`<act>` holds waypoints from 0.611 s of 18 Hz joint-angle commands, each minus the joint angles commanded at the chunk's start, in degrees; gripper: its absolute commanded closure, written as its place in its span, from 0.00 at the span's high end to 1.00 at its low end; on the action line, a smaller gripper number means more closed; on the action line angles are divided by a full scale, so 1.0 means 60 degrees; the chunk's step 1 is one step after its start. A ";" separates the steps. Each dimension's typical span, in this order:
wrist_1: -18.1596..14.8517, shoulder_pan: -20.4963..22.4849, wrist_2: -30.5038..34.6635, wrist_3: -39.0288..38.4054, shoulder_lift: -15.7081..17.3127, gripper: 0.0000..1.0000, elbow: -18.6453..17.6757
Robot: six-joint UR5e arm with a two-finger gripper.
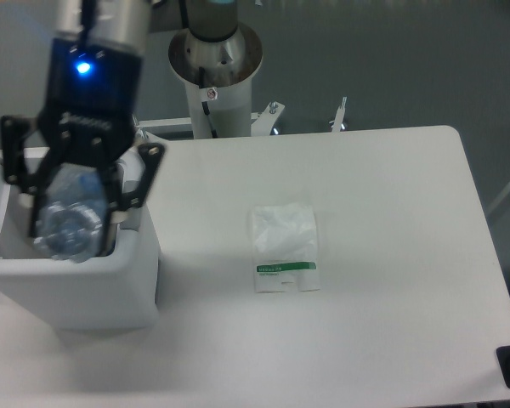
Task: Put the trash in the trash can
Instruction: 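Open the gripper to drop the bottle into the bin, then move the gripper back over the white plastic bag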
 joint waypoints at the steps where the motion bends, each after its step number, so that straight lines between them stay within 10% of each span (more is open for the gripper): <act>1: 0.0000 -0.0059 0.0000 0.0000 -0.0059 0.60 -0.0015; 11: 0.0000 -0.0192 0.0059 0.0029 0.0262 0.91 -0.1098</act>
